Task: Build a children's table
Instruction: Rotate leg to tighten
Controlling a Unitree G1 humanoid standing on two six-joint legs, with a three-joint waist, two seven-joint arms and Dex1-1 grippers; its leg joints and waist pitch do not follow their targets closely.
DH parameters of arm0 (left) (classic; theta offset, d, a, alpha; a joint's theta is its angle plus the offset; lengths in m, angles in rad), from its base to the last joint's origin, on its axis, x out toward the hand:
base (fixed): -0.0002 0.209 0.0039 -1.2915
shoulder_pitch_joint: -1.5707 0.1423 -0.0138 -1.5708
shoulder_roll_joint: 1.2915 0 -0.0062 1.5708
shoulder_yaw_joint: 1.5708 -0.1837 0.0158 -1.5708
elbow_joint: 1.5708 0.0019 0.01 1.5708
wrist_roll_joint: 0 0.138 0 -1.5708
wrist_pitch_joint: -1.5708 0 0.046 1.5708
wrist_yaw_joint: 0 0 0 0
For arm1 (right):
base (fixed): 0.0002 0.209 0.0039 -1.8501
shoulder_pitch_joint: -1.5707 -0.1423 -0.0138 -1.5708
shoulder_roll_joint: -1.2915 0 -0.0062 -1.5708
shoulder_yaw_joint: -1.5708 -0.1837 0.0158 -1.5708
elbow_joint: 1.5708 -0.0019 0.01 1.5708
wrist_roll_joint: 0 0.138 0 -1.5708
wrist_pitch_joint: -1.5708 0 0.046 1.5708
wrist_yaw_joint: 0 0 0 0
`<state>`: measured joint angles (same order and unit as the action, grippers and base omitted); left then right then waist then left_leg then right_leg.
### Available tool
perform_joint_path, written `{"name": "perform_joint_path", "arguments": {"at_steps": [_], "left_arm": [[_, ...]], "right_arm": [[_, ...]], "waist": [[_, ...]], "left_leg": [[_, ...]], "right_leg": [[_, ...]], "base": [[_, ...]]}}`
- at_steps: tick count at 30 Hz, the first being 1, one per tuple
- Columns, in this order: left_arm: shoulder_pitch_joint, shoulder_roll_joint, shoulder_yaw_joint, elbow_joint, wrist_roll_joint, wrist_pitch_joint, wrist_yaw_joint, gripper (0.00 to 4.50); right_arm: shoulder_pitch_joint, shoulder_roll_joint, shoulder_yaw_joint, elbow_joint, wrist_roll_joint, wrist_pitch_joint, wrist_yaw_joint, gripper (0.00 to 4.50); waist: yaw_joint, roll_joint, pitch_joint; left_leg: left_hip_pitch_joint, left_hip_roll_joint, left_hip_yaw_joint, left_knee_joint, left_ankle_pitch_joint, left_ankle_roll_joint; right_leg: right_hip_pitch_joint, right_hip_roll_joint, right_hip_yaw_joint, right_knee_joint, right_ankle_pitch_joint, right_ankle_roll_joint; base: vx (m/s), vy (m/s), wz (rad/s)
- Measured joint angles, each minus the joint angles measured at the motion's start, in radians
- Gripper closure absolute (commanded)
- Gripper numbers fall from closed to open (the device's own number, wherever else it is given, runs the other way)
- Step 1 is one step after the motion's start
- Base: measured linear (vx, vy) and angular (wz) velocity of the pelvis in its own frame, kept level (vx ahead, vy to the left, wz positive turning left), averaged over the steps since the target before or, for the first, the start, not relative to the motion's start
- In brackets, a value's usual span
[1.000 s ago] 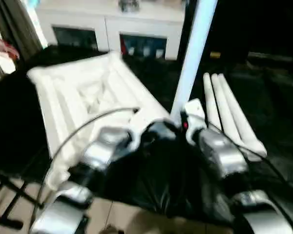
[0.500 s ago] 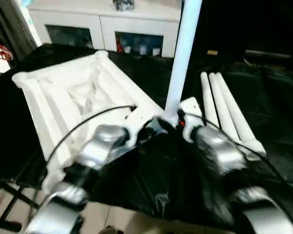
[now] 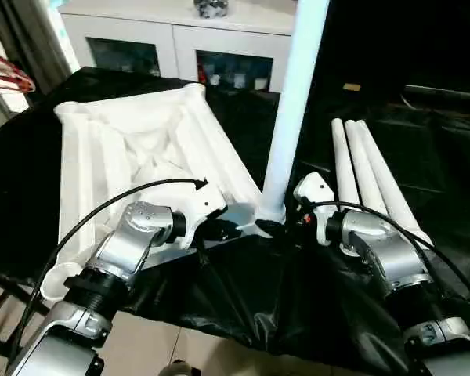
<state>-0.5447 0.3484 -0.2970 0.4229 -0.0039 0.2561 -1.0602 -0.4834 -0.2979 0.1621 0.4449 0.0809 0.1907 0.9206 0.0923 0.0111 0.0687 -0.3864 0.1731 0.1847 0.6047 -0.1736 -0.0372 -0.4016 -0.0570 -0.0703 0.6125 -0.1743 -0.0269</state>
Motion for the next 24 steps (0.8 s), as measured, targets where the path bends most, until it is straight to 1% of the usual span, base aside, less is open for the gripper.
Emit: {"name": "perform_joint_path", "arguments": {"at_steps": [8,9,12,13,14,21,24], "left_arm": [[0.009,0.005,-0.006,-0.017,-0.001,-0.002,-0.01,4.5],[0.01,0.004,-0.006,-0.018,-0.001,-0.002,-0.014,4.5],[0.018,0.004,-0.01,-0.028,-0.001,-0.002,-0.021,4.5],[0.018,0.005,-0.012,-0.029,-0.002,-0.002,-0.023,4.5],[0.018,0.005,-0.013,-0.031,-0.002,-0.002,-0.023,4.5],[0.021,0.005,-0.014,-0.034,-0.002,-0.002,-0.024,4.5],[0.023,-0.004,-0.014,-0.034,0.0,0.005,0.0,4.5]], "right_arm": [[0.001,0.002,0.01,-0.006,-0.004,0.003,0.001,0.73],[0.001,0.003,0.012,-0.006,-0.004,0.003,0.001,1.0],[0.001,0.005,0.012,-0.006,-0.004,0.004,0.001,1.1],[0.001,0.004,0.012,-0.006,-0.004,0.005,0.002,1.21],[0.001,0.004,0.012,-0.006,-0.004,0.006,0.002,1.48],[0.002,0.004,0.011,-0.009,-0.002,0.016,0.002,1.73],[0.011,0.023,0.01,-0.012,-0.004,0.018,-0.027,1.79]], "waist": [[0.0,0.0,0.0],[0.0,0.0,0.0],[0.0,0.0,0.0],[0.0,-0.001,0.0],[-0.001,-0.001,0.0],[-0.002,-0.001,0.0],[-0.002,-0.001,0.0]], "left_leg": [[0.0,0.0,0.0,0.0,0.0,0.0],[0.0,0.0,0.0,0.0,0.0,0.0],[0.0,0.0,0.0,0.0,0.0,0.0],[0.0,0.0,0.0,0.0,0.0,0.0],[0.0,0.0,0.0,0.0,0.0,0.0],[0.0,0.0,0.0,0.0,0.0,0.0],[0.0,0.0,0.0,0.0,0.0,0.0]], "right_leg": [[0.0,0.0,0.0,0.0,0.0,0.0],[0.0,0.0,0.0,0.0,0.0,0.0],[0.0,0.0,0.0,0.0,0.0,0.0],[0.0,0.0,0.0,0.0,0.0,0.0],[0.0,0.0,0.0,0.0,0.0,0.0],[0.0,0.0,0.0,0.0,0.0,0.0],[0.0,0.0,0.0,0.0,0.0,0.0]], "base": [[0.0,0.0,0.0],[0.0,0.0,0.0],[0.0,0.0,0.0],[0.0,0.0,0.0],[0.0,0.0,0.0],[0.0,0.0,0.0],[0.0,0.0,0.0]]}}
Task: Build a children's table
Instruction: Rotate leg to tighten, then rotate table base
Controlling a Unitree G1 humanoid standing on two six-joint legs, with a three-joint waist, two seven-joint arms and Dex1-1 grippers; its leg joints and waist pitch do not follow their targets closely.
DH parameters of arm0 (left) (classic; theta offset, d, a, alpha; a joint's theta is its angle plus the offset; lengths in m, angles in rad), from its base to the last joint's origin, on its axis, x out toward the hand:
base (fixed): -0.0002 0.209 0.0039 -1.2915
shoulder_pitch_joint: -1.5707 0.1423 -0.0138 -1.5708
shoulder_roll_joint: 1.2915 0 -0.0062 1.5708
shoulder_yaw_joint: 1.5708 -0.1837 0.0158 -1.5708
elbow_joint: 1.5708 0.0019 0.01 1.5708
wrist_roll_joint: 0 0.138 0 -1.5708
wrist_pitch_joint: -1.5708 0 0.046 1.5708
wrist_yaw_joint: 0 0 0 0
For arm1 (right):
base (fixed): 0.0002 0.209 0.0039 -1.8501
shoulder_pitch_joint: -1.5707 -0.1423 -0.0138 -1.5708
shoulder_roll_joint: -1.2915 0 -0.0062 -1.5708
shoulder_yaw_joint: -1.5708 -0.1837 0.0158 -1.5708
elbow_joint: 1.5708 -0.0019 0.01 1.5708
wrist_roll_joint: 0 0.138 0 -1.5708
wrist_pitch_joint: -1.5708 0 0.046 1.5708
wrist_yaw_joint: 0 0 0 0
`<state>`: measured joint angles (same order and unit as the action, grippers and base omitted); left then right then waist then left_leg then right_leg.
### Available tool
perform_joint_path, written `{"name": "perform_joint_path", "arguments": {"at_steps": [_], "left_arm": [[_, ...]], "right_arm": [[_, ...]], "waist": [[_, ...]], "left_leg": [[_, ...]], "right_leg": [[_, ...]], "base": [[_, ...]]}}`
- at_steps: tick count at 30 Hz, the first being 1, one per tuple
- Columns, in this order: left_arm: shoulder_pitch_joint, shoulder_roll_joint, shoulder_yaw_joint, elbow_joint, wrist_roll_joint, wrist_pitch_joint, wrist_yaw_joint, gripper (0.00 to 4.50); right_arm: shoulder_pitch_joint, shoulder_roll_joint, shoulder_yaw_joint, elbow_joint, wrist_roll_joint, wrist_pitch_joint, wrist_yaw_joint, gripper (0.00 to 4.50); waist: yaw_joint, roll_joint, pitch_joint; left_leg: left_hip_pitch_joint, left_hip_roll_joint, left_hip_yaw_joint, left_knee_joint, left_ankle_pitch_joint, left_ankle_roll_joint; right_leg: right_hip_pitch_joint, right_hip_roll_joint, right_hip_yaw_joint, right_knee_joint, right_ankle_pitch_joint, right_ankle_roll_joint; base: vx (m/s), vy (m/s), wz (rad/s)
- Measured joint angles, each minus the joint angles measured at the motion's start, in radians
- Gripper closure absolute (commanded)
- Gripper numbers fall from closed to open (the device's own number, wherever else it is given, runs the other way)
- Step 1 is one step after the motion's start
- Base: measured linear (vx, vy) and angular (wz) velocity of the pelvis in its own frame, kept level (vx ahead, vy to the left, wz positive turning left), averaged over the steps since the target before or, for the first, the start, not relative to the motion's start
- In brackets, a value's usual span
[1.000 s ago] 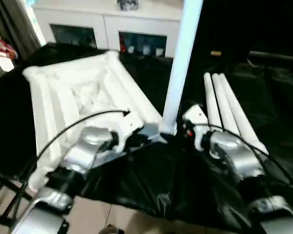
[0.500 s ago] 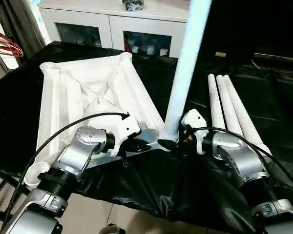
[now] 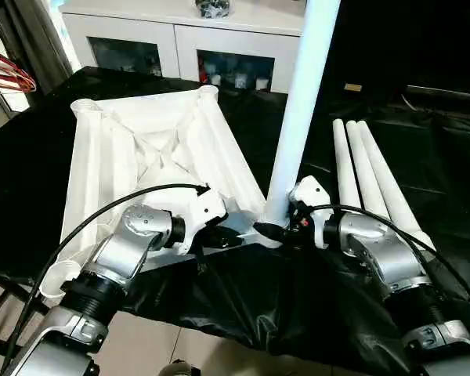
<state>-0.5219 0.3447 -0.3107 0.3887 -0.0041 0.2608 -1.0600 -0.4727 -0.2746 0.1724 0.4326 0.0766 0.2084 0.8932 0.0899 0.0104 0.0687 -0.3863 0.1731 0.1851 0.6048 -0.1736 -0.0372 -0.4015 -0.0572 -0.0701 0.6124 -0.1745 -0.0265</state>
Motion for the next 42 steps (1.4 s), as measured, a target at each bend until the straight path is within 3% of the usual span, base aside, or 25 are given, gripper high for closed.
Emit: {"name": "perform_joint_path", "arguments": {"at_steps": [5,13,15,16,20,27,28,30,34,37,42], "left_arm": [[-0.036,-0.094,0.019,0.05,0.034,0.064,0.156,4.5],[-0.1,-0.275,0.073,0.129,0.044,0.195,0.438,4.5],[-0.11,-0.299,0.075,0.14,0.056,0.198,0.485,4.5],[-0.111,-0.305,0.075,0.141,0.06,0.198,0.499,4.5],[-0.121,-0.303,0.111,0.156,0.077,0.19,0.563,4.5],[-0.12,-0.301,0.099,0.179,0.084,0.107,0.569,4.5],[-0.118,-0.302,0.101,0.179,0.084,0.094,0.57,4.22],[-0.106,-0.308,0.117,0.165,0.065,0.056,0.564,4.22],[-0.088,-0.288,0.118,0.049,0.041,0.036,0.539,3.75],[-0.046,-0.237,0.107,-0.064,0.045,0.04,0.521,3.75],[0.051,-0.092,0.167,-0.226,0.102,0.158,0.548,3.75]], "right_arm": [[-0.008,0.077,-0.057,0.047,-0.032,0.002,-0.207,1.81],[-0.114,0.216,-0.155,0.222,-0.068,-0.016,-0.589,1.81],[-0.143,0.238,-0.178,0.266,-0.071,-0.03,-0.644,1.11],[-0.152,0.24,-0.184,0.277,-0.069,-0.03,-0.645,1.11],[-0.153,0.272,-0.183,0.28,-0.06,-0.045,-0.635,0.84],[-0.153,0.27,-0.182,0.297,-0.062,-0.086,-0.644,0.71],[-0.148,0.267,-0.184,0.283,-0.06,-0.084,-0.642,0.65],[-0.124,0.254,-0.185,0.243,-0.053,-0.078,-0.627,0.65],[-0.108,0.233,-0.201,0.166,-0.038,-0.065,-0.622,0.65],[-0.086,0.221,-0.205,0.109,-0.026,-0.037,-0.619,0.65],[-0.026,0.18,-0.204,0.01,-0.009,0.045,-0.581,0.65]], "waist": [[-0.004,0.0,0.0],[-0.01,0.001,-0.001],[-0.012,0.001,-0.001],[-0.012,0.001,-0.001],[-0.03,0.001,-0.001],[-0.027,0.003,0.0],[-0.027,0.004,0.0],[-0.023,0.005,0.001],[-0.022,0.007,0.0],[-0.026,0.009,-0.001],[-0.031,0.01,-0.001]], "left_leg": [[0.003,0.0,0.0,0.0,0.0,0.0],[0.003,0.0,0.003,0.0,0.0,0.0],[0.003,0.0,0.003,0.0,0.0,0.0],[0.002,0.0,0.003,0.0,0.0,0.0],[0.001,0.0,0.003,-0.001,0.0,0.001],[0.0,0.0,0.003,-0.002,0.002,0.003],[-0.001,0.0,0.003,-0.002,0.001,0.003],[-0.002,0.0,0.003,-0.002,0.001,0.003],[-0.001,0.0,0.003,-0.002,0.001,0.003],[0.001,0.0,0.003,-0.003,0.001,0.003],[0.001,0.001,0.003,-0.003,0.001,0.002]], "right_leg": [[0.001,0.0,0.0,0.0,0.0,0.001],[0.002,-0.001,0.001,0.0,-0.001,0.003],[0.001,-0.001,0.001,0.0,-0.001,0.003],[0.001,-0.001,0.001,0.0,-0.001,0.002],[-0.001,-0.001,0.0,-0.001,0.0,0.001],[-0.002,-0.001,0.0,-0.002,0.0,0.001],[-0.002,-0.001,0.0,-0.002,0.0,0.001],[-0.002,-0.001,0.0,-0.002,0.0,0.001],[-0.002,-0.001,0.0,-0.002,0.0,0.001],[-0.001,-0.001,0.0,-0.001,0.0,0.001],[-0.002,0.0,0.0,0.0,0.0,0.001]], "base": [[0.0,0.0,0.0],[0.0,0.0,0.0],[0.0,0.0,0.0],[0.0,0.0,0.0],[0.0,0.0,0.0],[0.0,0.0,0.0],[0.0,0.0,0.0],[0.0,0.0,0.0],[0.0,0.0,0.0],[0.0,0.0,0.0],[0.0,0.0,0.0]]}}
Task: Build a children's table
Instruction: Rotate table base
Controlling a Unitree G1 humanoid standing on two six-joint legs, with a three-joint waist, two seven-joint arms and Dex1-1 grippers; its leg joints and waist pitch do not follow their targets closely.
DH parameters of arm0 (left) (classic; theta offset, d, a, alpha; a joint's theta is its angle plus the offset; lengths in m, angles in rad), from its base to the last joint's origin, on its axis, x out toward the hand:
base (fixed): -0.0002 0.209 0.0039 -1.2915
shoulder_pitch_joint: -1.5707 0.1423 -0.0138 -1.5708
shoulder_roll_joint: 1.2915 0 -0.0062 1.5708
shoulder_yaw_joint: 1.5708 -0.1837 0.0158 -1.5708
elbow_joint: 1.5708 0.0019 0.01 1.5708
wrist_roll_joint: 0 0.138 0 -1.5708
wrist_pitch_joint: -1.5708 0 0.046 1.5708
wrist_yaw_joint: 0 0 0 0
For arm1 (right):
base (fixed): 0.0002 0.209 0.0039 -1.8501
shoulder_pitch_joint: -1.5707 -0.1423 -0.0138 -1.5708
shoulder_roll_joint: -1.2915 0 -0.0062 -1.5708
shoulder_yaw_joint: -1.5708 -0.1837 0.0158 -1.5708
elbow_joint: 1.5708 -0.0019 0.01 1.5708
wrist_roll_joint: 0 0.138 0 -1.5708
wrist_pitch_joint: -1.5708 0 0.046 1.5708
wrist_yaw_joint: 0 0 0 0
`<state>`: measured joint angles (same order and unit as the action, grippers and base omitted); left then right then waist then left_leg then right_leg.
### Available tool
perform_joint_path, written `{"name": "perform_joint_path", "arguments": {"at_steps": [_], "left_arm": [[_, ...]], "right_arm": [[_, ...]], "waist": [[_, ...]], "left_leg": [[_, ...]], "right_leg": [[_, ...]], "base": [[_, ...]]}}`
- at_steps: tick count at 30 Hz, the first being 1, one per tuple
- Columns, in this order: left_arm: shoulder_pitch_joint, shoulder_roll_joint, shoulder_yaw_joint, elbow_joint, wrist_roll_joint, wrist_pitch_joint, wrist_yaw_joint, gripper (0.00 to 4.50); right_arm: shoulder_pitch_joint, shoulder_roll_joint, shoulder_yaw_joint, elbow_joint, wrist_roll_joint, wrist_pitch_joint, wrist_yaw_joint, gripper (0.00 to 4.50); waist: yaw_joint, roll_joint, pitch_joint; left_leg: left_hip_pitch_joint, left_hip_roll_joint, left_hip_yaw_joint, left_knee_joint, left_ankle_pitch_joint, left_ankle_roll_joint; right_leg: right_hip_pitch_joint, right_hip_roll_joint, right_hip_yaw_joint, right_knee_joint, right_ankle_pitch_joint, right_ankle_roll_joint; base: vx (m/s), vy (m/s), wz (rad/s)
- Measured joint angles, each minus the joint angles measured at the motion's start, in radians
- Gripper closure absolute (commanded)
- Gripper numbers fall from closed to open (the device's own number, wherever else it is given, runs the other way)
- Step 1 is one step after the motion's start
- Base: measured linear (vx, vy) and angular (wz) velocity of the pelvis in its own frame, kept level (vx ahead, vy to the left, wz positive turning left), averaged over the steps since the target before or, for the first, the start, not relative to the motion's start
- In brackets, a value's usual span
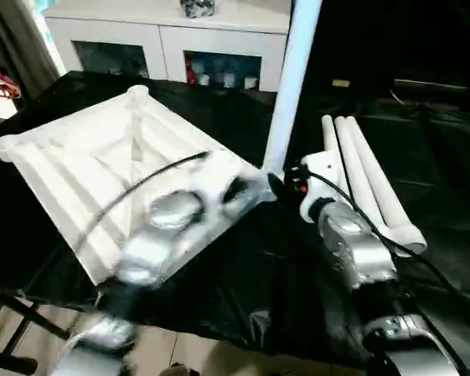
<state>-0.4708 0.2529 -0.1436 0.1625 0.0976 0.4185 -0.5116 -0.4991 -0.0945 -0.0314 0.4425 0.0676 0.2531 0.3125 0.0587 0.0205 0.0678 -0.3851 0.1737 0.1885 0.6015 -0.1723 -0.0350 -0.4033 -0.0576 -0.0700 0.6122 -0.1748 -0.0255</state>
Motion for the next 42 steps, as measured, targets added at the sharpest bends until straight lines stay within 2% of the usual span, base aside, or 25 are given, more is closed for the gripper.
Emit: {"name": "perform_joint_path", "arguments": {"at_steps": [3,8,11,15,22,23,28,30,33,34,42], "left_arm": [[0.022,0.058,0.051,-0.059,0.041,0.05,0.027,3.75],[0.09,0.151,0.105,-0.2,0.106,0.195,0.069,3.75],[0.111,0.179,0.129,-0.236,0.138,0.253,0.091,3.75],[0.153,0.234,0.139,-0.272,0.205,0.359,0.136,3.75],[0.211,0.295,0.147,-0.285,0.249,0.442,0.152,3.75],[0.222,0.306,0.147,-0.289,0.251,0.456,0.151,3.93],[0.246,0.323,0.144,-0.289,0.245,0.496,0.124,4.22],[0.258,0.329,0.136,-0.286,0.23,0.504,0.098,4.46],[0.265,0.33,0.114,-0.282,0.205,0.52,0.057,4.5],[0.266,0.34,0.101,-0.282,0.2,0.522,0.042,4.5],[0.274,0.428,-0.01,-0.32,0.123,0.528,-0.164,4.5]], "right_arm": [[0.027,-0.016,0.007,-0.055,0.003,0.03,0.04,0.65],[0.088,-0.037,0.085,-0.193,0.022,0.12,0.121,0.65],[0.105,-0.046,0.091,-0.208,0.021,0.156,0.128,0.65],[0.113,-0.046,0.137,-0.232,0.0,0.251,0.122,0.65],[0.114,-0.035,0.175,-0.228,-0.02,0.268,0.107,0.65],[0.112,-0.034,0.175,-0.218,-0.022,0.269,0.102,0.83],[0.102,-0.02,0.174,-0.173,-0.023,0.292,0.085,1.11],[0.08,-0.009,0.177,-0.139,-0.024,0.302,0.067,1.36],[0.055,-0.001,0.177,-0.104,-0.03,0.3,0.059,1.52],[0.048,0.005,0.176,-0.091,-0.031,0.295,0.058,1.72],[-0.038,0.034,0.176,0.032,-0.031,0.243,0.056,2.22]], "waist": [[0.002,0.0,0.0],[0.005,-0.001,0.0],[0.011,-0.001,0.0],[0.006,-0.001,0.0],[0.007,0.0,0.0],[0.007,0.0,0.0],[0.007,0.0,0.0],[0.006,0.0,0.0],[0.006,0.0,0.0],[0.006,0.0,0.0],[0.006,0.0,0.0]], "left_leg": [[0.0,0.0,0.0,0.0,0.0,0.0],[0.0,0.0,0.0,0.0,0.0,0.0],[0.0,0.0,0.0,0.0,0.0,0.0],[0.0,0.0,0.0,0.0,0.0,0.0],[0.0,-0.001,-0.001,0.0,0.0,0.0],[0.0,-0.001,-0.002,0.0,0.0,0.0],[0.0,-0.001,-0.002,0.0,0.0,0.0],[0.0,-0.001,-0.002,0.0,0.0,0.0],[0.0,-0.001,-0.003,0.0,0.0,0.0],[0.0,-0.001,-0.003,0.0,0.0,0.0],[0.0,-0.001,-0.003,0.0,0.0,0.0]], "right_leg": [[0.001,0.0,0.0,-0.001,0.0,0.0],[0.001,0.0,0.001,-0.001,-0.002,0.004],[0.001,0.0,0.001,-0.001,-0.003,0.004],[0.001,0.0,0.0,-0.001,-0.003,0.006],[0.001,0.0,0.0,-0.001,-0.004,0.006],[0.001,0.0,0.001,-0.001,-0.004,0.006],[0.001,0.0,0.0,-0.001,-0.003,0.006],[0.001,0.0,0.0,-0.001,-0.003,0.006],[0.001,0.0,0.0,-0.001,-0.003,0.006],[0.001,0.0,0.0,-0.001,-0.003,0.006],[0.001,0.0,0.001,-0.001,-0.002,0.003]], "base": [[0.0,0.0,0.0],[0.0,0.0,0.0],[0.0,0.0,0.0],[0.0,0.0,0.0],[0.0,0.0,0.0],[0.0,0.0,0.0],[0.0,0.0,0.0],[0.0,0.0,0.0],[0.0,0.0,0.0],[0.0,0.0,0.0],[0.0,0.0,0.0]]}}
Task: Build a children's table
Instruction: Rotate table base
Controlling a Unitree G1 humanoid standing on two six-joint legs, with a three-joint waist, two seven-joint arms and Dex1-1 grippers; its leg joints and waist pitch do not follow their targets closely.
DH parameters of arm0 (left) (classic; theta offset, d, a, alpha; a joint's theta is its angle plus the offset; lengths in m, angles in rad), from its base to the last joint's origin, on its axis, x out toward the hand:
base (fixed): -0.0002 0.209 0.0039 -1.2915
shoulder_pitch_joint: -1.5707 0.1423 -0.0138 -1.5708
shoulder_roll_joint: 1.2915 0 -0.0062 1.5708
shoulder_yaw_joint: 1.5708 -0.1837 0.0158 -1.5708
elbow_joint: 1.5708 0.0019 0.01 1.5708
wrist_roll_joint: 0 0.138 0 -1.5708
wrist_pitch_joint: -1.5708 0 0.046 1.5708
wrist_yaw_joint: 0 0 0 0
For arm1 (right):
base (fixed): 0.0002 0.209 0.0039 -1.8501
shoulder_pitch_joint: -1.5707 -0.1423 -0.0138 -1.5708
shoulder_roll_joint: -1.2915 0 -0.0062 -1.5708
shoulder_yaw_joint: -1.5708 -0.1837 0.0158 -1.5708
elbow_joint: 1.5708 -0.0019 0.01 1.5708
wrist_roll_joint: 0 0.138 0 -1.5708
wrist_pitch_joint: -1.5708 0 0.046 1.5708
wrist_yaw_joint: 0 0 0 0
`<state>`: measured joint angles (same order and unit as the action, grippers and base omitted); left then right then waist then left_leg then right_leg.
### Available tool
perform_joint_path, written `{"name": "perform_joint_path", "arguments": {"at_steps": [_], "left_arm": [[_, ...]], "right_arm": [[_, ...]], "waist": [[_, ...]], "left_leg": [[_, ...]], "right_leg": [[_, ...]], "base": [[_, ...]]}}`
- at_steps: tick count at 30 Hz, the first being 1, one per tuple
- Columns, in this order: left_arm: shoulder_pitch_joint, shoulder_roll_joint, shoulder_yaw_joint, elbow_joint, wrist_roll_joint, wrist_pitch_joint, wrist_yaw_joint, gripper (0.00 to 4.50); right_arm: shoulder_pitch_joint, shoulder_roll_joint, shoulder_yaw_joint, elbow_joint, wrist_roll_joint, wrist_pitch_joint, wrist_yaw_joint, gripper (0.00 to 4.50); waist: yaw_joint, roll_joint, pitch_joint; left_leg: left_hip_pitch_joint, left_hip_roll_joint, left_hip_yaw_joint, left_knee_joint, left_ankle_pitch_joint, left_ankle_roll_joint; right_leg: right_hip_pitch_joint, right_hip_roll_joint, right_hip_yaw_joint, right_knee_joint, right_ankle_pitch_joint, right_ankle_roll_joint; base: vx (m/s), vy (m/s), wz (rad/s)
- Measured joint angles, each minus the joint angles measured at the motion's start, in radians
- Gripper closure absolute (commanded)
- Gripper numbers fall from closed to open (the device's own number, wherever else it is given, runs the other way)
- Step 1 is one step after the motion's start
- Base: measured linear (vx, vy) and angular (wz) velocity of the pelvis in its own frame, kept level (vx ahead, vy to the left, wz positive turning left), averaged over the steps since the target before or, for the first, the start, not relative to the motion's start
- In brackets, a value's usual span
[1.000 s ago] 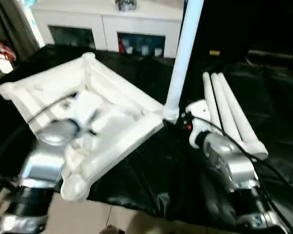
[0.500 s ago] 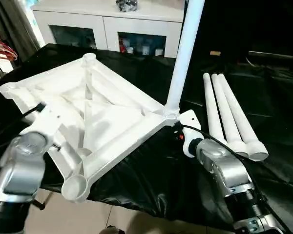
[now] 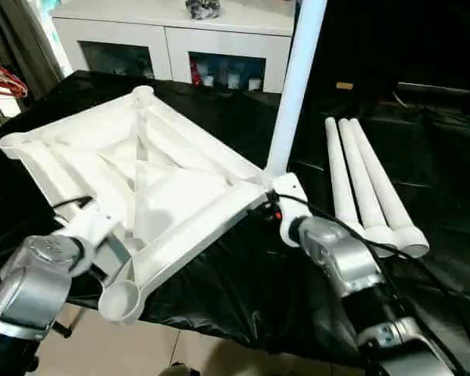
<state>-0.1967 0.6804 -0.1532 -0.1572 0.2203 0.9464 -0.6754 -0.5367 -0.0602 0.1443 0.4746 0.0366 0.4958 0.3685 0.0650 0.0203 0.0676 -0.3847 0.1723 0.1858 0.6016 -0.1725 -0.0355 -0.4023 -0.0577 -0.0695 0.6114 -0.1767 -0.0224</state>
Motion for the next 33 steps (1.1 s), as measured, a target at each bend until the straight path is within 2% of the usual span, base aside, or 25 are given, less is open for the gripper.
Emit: {"name": "perform_joint_path", "arguments": {"at_steps": [2,6,8,10,15,23,28,33], "left_arm": [[0.0,0.026,-0.024,-0.028,-0.029,-0.022,-0.064,4.5],[-0.002,0.05,-0.087,-0.083,-0.075,-0.043,-0.162,4.5],[-0.011,0.05,-0.112,-0.09,-0.089,-0.065,-0.197,4.5],[-0.022,0.038,-0.13,-0.091,-0.097,-0.072,-0.21,4.5],[-0.101,-0.045,-0.195,-0.044,-0.109,-0.082,-0.217,4.5],[-0.178,-0.16,-0.267,0.01,-0.115,-0.099,-0.22,4.5],[-0.223,-0.226,-0.294,0.068,-0.115,-0.11,-0.192,4.5],[-0.275,-0.292,-0.294,0.185,-0.106,-0.172,-0.127,4.5]], "right_arm": [[-0.014,0.0,-0.003,0.024,0.0,-0.008,-0.002,2.54],[-0.032,0.002,-0.008,0.069,0.0,-0.034,0.002,2.72],[-0.048,0.001,-0.012,0.091,0.0,-0.045,0.003,3.05],[-0.052,0.004,-0.013,0.1,0.0,-0.053,0.007,3.18],[-0.053,0.011,-0.012,0.119,0.0,-0.069,0.01,3.64],[-0.053,0.013,-0.008,0.124,-0.006,-0.076,0.013,4.45],[-0.052,0.012,-0.009,0.124,-0.009,-0.079,0.013,4.48],[-0.052,0.013,-0.01,0.124,-0.01,-0.087,0.012,4.48]], "waist": [[0.0,0.0,0.0],[0.004,0.0,0.0],[0.004,0.0,0.0],[0.004,0.001,0.0],[0.006,0.001,0.0],[-0.006,0.004,0.0],[-0.011,0.006,0.0],[-0.012,0.007,0.0]], "left_leg": [[0.0,0.0,0.0,0.0,0.0,0.0],[0.0,0.0,0.0,0.0,0.0,0.0],[0.0,0.0,0.0,0.0,0.0,0.0],[0.001,0.0,0.0,0.0,0.0,0.0],[0.001,0.0,0.0,0.0,0.0,0.0],[0.001,0.0,0.0,0.0,0.001,-0.001],[0.001,0.0,0.0,0.0,0.001,-0.001],[0.001,0.0,0.0,0.0,0.001,-0.001]], "right_leg": [[0.0,0.0,0.0,0.0,0.001,-0.001],[0.0,0.0,0.0,0.0,0.001,-0.002],[0.0,0.0,0.0,0.001,0.001,-0.002],[0.001,0.0,0.0,0.001,0.001,-0.001],[0.001,0.0,0.001,0.001,0.0,0.0],[0.001,0.0,0.0,0.001,0.003,-0.004],[0.0,0.0,0.0,0.002,0.003,-0.005],[0.0,0.0,0.0,0.001,0.003,-0.005]], "base": [[0.0,0.0,0.0],[0.0,0.0,0.0],[0.0,0.0,0.0],[0.0,0.0,0.0],[0.0,0.0,0.0],[0.0,0.0,0.0],[0.0,0.0,0.0],[0.0,0.0,0.0]]}}
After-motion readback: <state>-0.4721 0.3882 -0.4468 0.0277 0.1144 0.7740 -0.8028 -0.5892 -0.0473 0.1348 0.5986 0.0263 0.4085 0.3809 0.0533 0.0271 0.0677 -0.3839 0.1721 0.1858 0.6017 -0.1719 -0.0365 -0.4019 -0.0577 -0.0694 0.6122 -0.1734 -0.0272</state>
